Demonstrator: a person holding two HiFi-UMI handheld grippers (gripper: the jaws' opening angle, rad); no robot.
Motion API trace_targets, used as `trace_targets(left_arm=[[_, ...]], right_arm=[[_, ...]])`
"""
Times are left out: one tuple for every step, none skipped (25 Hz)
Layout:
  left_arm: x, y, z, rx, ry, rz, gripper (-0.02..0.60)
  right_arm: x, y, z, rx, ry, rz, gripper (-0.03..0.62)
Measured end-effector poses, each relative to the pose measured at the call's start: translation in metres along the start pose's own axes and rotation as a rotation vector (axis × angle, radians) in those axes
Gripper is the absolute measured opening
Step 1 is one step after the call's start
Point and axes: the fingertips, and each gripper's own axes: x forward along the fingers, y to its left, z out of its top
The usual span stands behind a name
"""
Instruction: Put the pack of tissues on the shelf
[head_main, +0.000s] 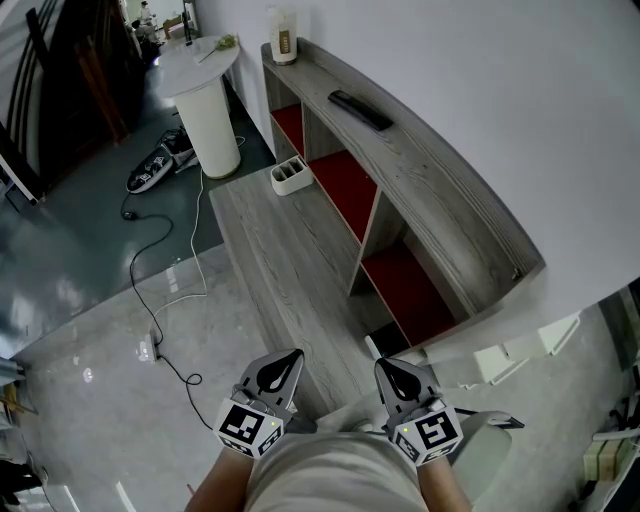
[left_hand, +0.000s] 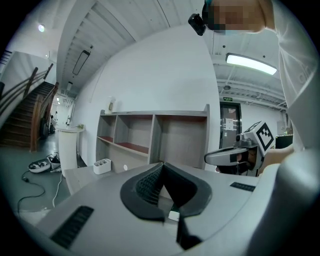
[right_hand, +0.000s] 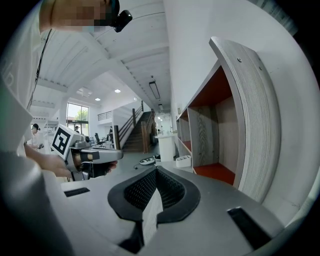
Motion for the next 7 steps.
trace_targets(left_arm=[[0.0004, 0.0003, -0.0015, -0.006, 0.005, -0.003, 0.014], [0.0008, 0.0008, -0.0025, -0.016, 0.007, -0.007, 0.014], [0.0011, 0.0012, -0.0028, -0.028, 0.005, -0.013, 0.014], [0.0012, 0.0010, -0.0024, -0.037, 0.001, -0.021, 0.014], [0.0008, 0.0003, -0.0017, -0.044, -0.005, -0.028, 0.014], [0.0000, -0.0005, -0.0006, -0.050, -0.011, -0.034, 0.014], [-0.0009, -0.0014, 0.0006, -0.054, -0.018, -0.038, 0.014]], right_arm=[[0.0002, -0.0001, -0.0003, -0.001, 0.000, 0.000, 0.028], [0.0005, -0.0003, -0.0007, -0.001, 0.001, 0.000, 0.028], [0.0008, -0.0006, -0.0010, -0.002, 0.003, -0.001, 0.028], [0.0009, -0.0009, -0.0013, -0.002, 0.004, -0.001, 0.028], [0.0007, -0.0010, -0.0015, -0.003, 0.006, -0.002, 0.028], [0.0003, -0.0010, -0.0015, -0.004, 0.007, -0.002, 0.028], [-0.0003, -0.0010, -0.0016, -0.005, 0.008, -0.002, 0.028]])
